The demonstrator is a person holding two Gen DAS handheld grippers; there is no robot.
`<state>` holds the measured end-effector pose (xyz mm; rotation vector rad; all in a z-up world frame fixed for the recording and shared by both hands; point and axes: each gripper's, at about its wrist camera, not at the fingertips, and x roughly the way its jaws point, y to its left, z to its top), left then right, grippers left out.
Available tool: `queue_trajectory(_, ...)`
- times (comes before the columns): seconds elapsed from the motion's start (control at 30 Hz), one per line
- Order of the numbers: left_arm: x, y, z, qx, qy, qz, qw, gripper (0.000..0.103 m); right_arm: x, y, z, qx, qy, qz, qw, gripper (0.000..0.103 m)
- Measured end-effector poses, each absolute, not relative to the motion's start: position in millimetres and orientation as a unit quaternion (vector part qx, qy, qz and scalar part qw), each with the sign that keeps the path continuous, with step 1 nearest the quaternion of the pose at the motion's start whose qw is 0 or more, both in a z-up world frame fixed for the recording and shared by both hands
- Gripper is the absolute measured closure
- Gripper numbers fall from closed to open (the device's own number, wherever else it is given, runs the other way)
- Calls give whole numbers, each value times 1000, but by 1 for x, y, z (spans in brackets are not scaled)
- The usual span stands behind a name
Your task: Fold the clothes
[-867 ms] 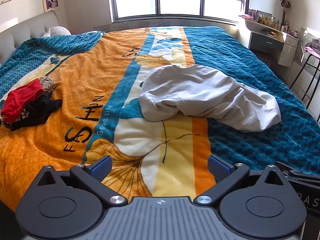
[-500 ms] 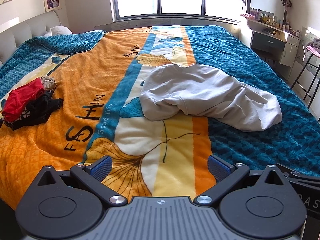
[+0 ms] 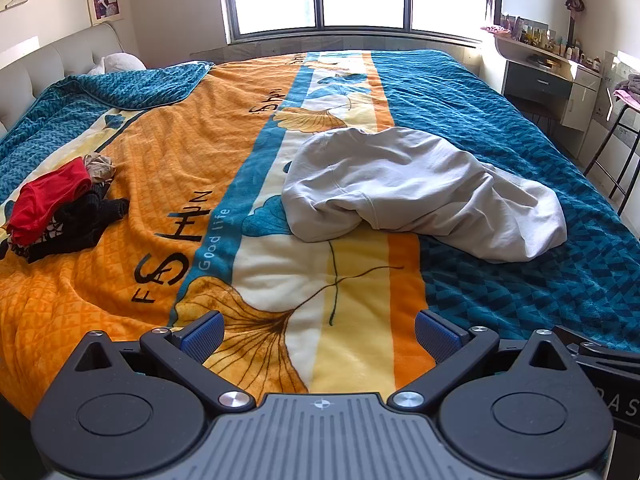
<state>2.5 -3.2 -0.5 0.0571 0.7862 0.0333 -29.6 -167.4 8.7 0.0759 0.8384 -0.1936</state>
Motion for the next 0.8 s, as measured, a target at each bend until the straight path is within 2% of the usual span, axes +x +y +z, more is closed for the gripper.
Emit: queue_trajectory(0.8, 2, -6, -1, 34, 382, 17, 923, 2, -30, -168, 9, 32, 407, -96, 908, 0)
